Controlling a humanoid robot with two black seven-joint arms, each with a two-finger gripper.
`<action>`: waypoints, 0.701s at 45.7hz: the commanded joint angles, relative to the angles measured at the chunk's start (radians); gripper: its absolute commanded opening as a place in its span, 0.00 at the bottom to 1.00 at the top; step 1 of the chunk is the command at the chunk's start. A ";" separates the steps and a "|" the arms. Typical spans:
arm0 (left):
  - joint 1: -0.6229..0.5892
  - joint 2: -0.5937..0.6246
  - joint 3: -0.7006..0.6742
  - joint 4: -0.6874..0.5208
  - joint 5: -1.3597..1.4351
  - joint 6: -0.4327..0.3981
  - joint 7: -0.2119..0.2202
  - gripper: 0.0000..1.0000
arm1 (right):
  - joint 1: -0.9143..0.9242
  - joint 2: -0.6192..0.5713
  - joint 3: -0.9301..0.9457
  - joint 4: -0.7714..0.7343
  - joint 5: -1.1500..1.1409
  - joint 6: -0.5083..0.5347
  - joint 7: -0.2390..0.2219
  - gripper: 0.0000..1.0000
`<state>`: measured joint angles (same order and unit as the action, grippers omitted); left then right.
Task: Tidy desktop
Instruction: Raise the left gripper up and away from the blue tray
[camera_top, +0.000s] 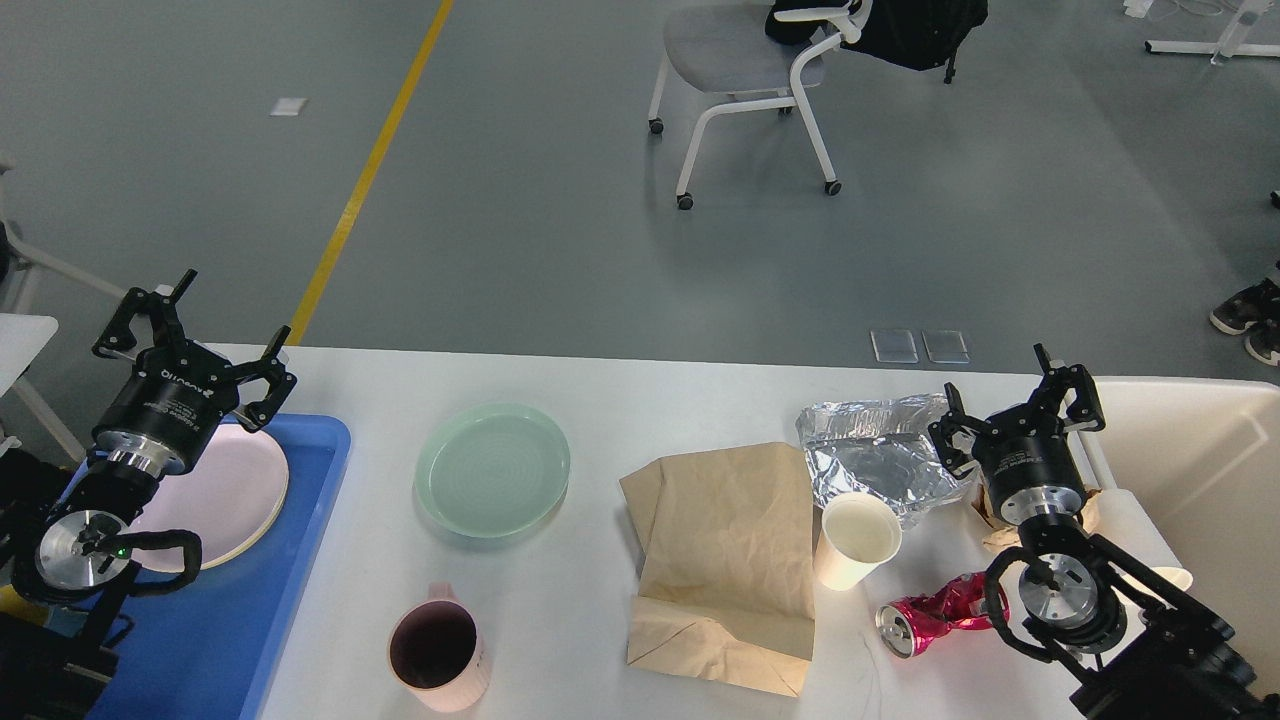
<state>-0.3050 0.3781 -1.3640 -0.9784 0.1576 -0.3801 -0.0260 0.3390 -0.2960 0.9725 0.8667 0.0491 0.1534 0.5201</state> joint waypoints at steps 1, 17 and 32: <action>-0.118 0.025 0.031 0.055 0.002 0.001 0.104 0.96 | 0.000 0.000 0.000 -0.002 0.000 0.000 0.000 1.00; -0.327 0.217 0.267 0.110 0.000 0.003 0.107 0.96 | 0.000 0.000 0.000 -0.002 0.000 0.000 0.000 1.00; -0.951 0.438 1.256 0.119 0.002 -0.060 0.090 0.96 | 0.000 0.000 0.000 -0.002 0.000 0.000 0.000 1.00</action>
<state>-1.0056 0.7877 -0.4727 -0.8599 0.1585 -0.4148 0.0667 0.3390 -0.2961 0.9726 0.8651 0.0491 0.1534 0.5207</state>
